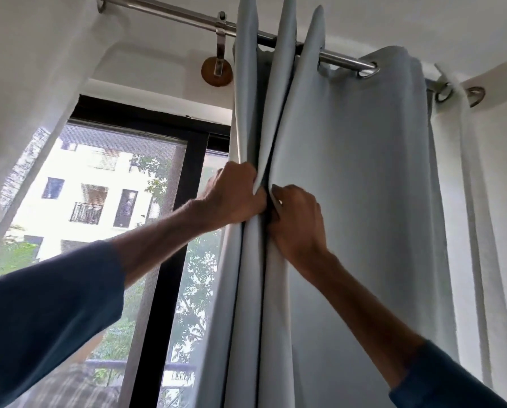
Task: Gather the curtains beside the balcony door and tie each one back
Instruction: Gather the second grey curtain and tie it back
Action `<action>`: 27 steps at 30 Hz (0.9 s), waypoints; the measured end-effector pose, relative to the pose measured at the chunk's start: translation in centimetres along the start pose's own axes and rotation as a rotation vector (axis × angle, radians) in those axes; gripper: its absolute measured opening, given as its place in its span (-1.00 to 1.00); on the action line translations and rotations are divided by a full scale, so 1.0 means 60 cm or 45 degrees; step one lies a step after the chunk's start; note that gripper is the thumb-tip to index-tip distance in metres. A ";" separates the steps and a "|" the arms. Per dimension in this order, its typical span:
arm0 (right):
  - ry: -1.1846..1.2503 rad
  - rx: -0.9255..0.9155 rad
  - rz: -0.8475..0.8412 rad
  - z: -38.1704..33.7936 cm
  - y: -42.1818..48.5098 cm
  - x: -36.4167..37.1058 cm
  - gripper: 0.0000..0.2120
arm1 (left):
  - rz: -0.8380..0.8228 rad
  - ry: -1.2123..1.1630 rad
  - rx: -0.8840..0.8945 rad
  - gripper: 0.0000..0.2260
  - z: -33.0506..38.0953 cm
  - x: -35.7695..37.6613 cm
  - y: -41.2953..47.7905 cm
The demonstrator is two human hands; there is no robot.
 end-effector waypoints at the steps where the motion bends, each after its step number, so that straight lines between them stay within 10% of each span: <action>1: 0.004 0.001 0.000 0.006 -0.015 0.001 -0.89 | -0.023 -0.023 0.001 -0.73 0.002 0.006 -0.010; 16: 0.078 -0.086 -0.139 0.035 -0.136 0.023 -0.90 | -0.212 -0.266 -0.048 -0.76 0.028 0.043 -0.080; 20: 0.062 -0.075 -0.173 0.037 -0.127 0.018 -0.87 | -0.114 -0.311 -0.158 -0.50 0.040 0.056 -0.064; 27: 0.080 -0.068 -0.149 0.045 -0.107 0.007 -0.86 | 0.067 -0.117 -0.164 -0.69 0.063 0.054 -0.018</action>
Point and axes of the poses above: each hand's wrist, its own y-axis towards the middle knuckle, its own x-axis out of the palm, z = x × y, the point moved 1 cm from there along y, towards the middle knuckle, and after that the axes turned 5 degrees about x, right-handed, at the moved point
